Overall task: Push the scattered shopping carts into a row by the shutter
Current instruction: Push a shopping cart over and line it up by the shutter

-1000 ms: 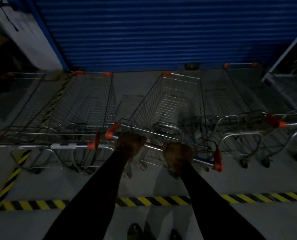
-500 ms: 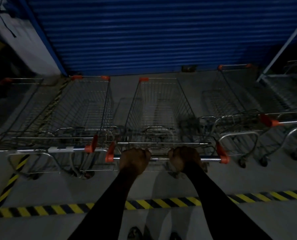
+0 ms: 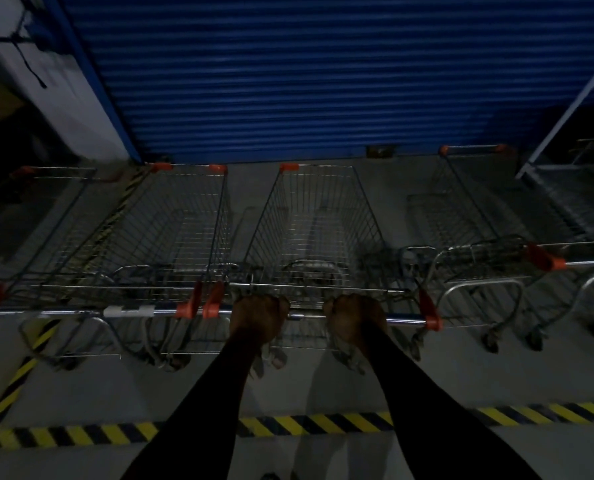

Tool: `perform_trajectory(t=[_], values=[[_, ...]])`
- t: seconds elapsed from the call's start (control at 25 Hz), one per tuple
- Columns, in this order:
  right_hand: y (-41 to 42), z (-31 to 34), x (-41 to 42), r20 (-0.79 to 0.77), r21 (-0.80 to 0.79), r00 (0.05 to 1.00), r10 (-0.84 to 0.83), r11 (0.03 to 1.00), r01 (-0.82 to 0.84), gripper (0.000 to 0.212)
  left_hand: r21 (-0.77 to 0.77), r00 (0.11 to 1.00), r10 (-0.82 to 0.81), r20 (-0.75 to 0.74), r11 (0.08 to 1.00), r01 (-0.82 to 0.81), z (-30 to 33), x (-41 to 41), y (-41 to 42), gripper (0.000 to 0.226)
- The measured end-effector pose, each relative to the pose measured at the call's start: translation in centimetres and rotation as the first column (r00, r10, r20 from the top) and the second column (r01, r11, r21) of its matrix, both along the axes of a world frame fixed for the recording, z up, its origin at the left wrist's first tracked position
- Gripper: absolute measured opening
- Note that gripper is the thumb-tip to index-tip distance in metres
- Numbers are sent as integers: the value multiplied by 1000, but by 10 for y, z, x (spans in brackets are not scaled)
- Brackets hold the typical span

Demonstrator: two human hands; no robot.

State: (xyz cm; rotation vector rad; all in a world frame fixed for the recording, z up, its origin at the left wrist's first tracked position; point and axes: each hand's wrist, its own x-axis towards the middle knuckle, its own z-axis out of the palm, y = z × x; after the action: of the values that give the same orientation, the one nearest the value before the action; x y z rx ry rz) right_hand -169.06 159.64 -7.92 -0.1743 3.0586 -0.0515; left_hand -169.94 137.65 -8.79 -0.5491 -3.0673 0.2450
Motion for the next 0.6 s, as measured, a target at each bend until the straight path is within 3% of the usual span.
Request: perform_trajectory(t=[0.16, 0.32, 0.36, 0.44, 0.6], values=[[1, 4, -7, 19, 25, 992, -123, 992, 122, 53, 15, 998, -33, -58, 999, 34, -6, -5, 0, 19], [-1, 8, -8, 49, 151, 998, 28, 988, -35, 47, 92, 995, -2, -98, 996, 11, 6, -3, 2, 9], [0, 10, -6, 69, 174, 994, 80, 980, -91, 47, 123, 994, 8, -109, 992, 5, 6, -3, 4, 18], [0, 11, -2, 81, 125, 995, 52, 990, -62, 52, 147, 996, 13, -90, 989, 1, 4, 0, 3, 26], [1, 4, 4, 90, 149, 995, 38, 987, -51, 40, 154, 992, -23, -122, 987, 41, -1, 7, 6, 27]])
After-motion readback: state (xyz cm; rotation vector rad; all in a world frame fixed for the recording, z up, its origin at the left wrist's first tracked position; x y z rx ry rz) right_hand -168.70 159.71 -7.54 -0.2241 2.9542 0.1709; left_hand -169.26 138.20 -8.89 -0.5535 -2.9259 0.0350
